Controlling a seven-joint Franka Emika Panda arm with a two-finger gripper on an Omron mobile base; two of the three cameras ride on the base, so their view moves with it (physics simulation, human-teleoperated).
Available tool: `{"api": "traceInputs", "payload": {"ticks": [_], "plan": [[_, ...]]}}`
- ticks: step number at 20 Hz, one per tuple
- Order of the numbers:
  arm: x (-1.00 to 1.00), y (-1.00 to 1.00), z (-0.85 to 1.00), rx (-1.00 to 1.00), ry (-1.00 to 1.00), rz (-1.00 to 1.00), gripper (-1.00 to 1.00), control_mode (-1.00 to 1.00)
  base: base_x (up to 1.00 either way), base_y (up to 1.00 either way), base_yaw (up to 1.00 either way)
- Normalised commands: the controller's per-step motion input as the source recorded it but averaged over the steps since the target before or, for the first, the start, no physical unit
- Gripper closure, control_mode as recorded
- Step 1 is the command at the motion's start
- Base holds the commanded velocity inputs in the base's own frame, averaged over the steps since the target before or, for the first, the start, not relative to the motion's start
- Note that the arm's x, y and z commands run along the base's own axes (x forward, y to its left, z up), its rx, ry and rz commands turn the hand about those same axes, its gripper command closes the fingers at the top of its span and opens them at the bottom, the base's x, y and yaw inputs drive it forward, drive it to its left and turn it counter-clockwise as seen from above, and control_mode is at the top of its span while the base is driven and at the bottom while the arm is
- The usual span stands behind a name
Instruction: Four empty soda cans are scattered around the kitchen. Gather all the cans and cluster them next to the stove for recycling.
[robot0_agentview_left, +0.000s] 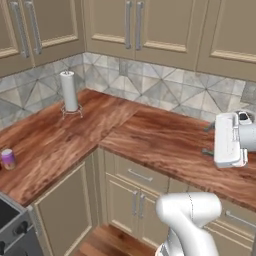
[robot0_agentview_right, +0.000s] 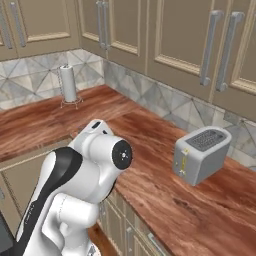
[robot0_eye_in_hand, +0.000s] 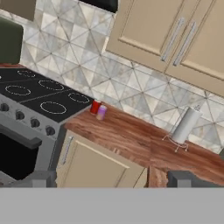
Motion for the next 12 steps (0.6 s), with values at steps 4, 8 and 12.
{"api": "traceInputs", "payload": {"ticks": [4,8,12], "plan": [[0.0,0.0,0.0,0.0,0.0,0.0,-1.0,1.0,-0.9,-0.21,-0.15],[0.0,0.0,0.0,0.0,0.0,0.0,-1.0,1.0,-0.91,-0.22,-0.15],[0.0,0.0,0.0,0.0,0.0,0.0,-1.0,1.0,-0.76,-0.23,-0.18]]}}
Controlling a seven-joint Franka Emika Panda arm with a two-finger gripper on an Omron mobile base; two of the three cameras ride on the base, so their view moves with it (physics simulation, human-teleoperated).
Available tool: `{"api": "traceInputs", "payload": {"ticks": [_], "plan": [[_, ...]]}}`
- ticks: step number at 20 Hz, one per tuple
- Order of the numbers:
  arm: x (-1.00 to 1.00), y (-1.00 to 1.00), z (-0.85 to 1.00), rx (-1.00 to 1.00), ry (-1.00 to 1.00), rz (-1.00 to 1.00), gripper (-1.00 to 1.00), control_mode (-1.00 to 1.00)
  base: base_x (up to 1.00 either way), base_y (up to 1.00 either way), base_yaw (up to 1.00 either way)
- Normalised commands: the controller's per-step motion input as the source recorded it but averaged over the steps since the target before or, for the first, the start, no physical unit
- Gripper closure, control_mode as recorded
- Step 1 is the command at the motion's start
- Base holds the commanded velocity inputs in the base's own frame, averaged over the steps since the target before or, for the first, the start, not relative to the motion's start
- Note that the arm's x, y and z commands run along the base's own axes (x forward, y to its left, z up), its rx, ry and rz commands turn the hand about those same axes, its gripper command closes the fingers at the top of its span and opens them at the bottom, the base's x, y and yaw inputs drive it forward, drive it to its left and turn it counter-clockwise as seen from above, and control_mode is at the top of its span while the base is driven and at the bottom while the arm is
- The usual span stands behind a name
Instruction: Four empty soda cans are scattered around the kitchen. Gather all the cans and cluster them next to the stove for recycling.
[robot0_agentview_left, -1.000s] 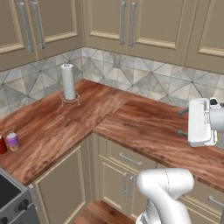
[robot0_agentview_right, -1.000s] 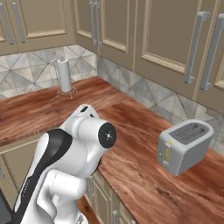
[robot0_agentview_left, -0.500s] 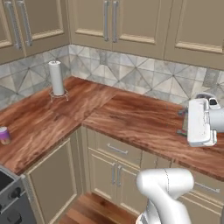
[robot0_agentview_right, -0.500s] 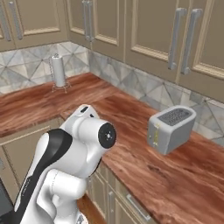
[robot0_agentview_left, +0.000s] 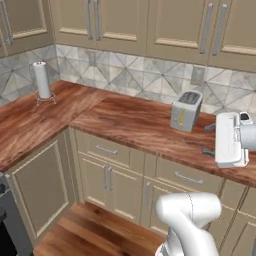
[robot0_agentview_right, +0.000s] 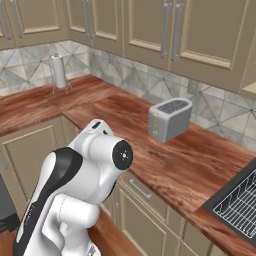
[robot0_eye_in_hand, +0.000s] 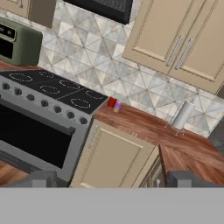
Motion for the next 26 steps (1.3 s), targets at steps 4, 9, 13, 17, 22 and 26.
{"api": "traceInputs", "payload": {"ticks": [4,9,13,17,22,26], "plan": [[0.0,0.0,0.0,0.0,0.0,0.0,-1.0,1.0,-0.41,-0.22,-0.27],[0.0,0.0,0.0,0.0,0.0,0.0,-1.0,1.0,-0.18,-0.23,-0.33],[0.0,0.0,0.0,0.0,0.0,0.0,-1.0,1.0,-0.16,-0.4,-0.28],[0.0,0.0,0.0,0.0,0.0,0.0,-1.0,1.0,-0.16,-0.56,-0.24],[0.0,0.0,0.0,0.0,0.0,0.0,-1.0,1.0,-0.12,-0.61,-0.23],[0.0,0.0,0.0,0.0,0.0,0.0,-1.0,1.0,-0.11,-0.63,-0.23]]}}
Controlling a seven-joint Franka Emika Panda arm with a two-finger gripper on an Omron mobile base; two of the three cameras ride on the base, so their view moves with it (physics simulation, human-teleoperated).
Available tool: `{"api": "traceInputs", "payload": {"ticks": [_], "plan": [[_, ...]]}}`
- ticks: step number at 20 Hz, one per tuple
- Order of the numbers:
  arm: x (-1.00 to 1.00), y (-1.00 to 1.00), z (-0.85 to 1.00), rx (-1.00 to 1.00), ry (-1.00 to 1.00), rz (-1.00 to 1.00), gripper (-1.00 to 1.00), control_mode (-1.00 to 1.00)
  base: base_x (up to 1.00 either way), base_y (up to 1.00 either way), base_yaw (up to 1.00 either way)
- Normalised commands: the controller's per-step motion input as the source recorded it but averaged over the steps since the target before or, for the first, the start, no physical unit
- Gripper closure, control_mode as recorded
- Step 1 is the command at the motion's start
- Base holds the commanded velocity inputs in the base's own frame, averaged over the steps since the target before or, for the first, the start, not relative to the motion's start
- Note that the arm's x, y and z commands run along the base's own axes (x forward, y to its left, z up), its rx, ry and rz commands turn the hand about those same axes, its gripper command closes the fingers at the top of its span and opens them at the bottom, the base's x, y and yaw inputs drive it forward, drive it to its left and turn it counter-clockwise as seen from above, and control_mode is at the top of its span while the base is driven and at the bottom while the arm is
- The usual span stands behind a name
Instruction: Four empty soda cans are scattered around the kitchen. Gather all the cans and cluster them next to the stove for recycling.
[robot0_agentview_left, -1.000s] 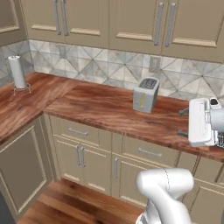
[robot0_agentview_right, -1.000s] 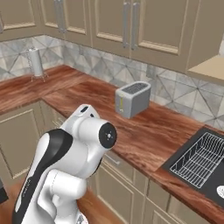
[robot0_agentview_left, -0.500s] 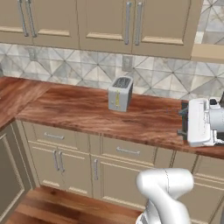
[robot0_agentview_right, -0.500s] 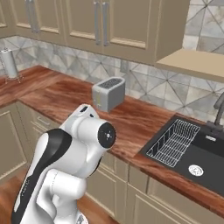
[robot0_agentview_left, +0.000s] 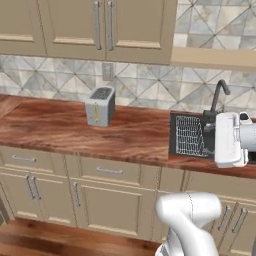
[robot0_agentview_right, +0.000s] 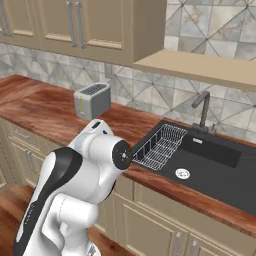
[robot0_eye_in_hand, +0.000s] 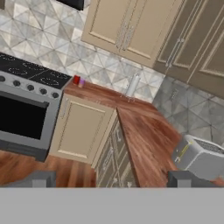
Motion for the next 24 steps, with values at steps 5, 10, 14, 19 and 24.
{"api": "traceInputs", "payload": {"ticks": [5,10,14,19,24], "plan": [[0.0,0.0,0.0,0.0,0.0,0.0,-1.0,1.0,-0.14,-0.62,-0.23],[0.0,0.0,0.0,0.0,0.0,0.0,-1.0,1.0,-0.15,-0.62,-0.22],[0.0,0.0,0.0,0.0,0.0,0.0,-1.0,1.0,-0.14,-0.63,-0.22],[0.0,0.0,0.0,0.0,0.0,0.0,-1.0,1.0,-0.16,-0.61,-0.21],[0.0,0.0,0.0,0.0,0.0,0.0,-1.0,1.0,-0.19,-0.58,-0.2]]}}
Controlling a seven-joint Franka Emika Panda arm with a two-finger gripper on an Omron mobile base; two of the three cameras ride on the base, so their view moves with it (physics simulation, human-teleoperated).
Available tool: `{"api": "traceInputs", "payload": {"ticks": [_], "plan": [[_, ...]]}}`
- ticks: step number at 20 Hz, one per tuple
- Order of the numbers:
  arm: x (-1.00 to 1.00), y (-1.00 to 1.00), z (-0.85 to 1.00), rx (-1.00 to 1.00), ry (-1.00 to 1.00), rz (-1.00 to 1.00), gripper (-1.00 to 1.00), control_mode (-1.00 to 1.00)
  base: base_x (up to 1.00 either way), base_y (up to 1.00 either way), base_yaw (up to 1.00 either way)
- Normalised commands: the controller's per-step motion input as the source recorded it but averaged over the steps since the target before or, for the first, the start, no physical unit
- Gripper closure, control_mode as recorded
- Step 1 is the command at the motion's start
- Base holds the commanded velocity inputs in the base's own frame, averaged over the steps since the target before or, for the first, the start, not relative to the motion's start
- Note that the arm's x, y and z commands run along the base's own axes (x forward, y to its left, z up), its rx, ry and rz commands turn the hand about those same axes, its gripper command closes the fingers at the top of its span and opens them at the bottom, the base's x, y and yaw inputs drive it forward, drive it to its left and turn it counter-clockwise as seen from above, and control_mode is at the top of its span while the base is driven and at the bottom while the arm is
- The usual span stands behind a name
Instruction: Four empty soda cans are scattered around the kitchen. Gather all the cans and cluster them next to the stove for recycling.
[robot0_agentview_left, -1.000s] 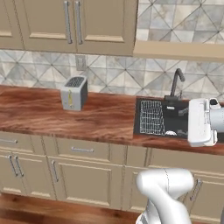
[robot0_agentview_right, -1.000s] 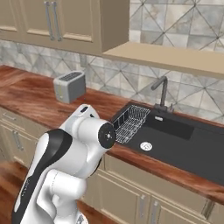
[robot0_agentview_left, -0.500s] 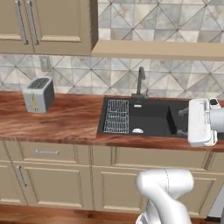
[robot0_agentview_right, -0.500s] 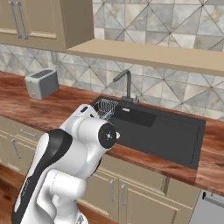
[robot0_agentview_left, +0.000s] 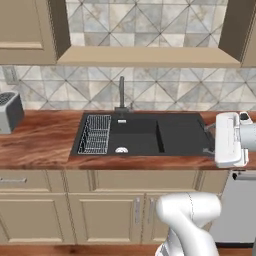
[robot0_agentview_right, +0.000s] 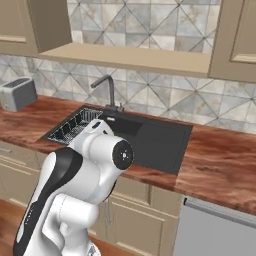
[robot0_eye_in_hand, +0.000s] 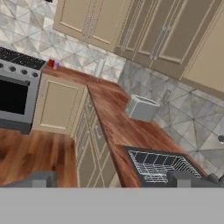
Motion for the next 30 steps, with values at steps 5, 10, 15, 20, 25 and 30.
{"api": "traceInputs", "payload": {"ticks": [5,10,15,20,25,30], "plan": [[0.0,0.0,0.0,0.0,0.0,0.0,-1.0,1.0,-0.2,-0.57,-0.2],[0.0,0.0,0.0,0.0,0.0,0.0,-1.0,1.0,-0.18,-0.57,-0.19],[0.0,0.0,0.0,0.0,0.0,0.0,-1.0,1.0,-0.17,-0.56,-0.18],[0.0,0.0,0.0,0.0,0.0,0.0,-1.0,1.0,-0.18,-0.57,-0.18],[0.0,0.0,0.0,0.0,0.0,0.0,-1.0,1.0,-0.15,-0.59,-0.18],[0.0,0.0,0.0,0.0,0.0,0.0,-1.0,1.0,-0.11,-0.6,-0.17]]}}
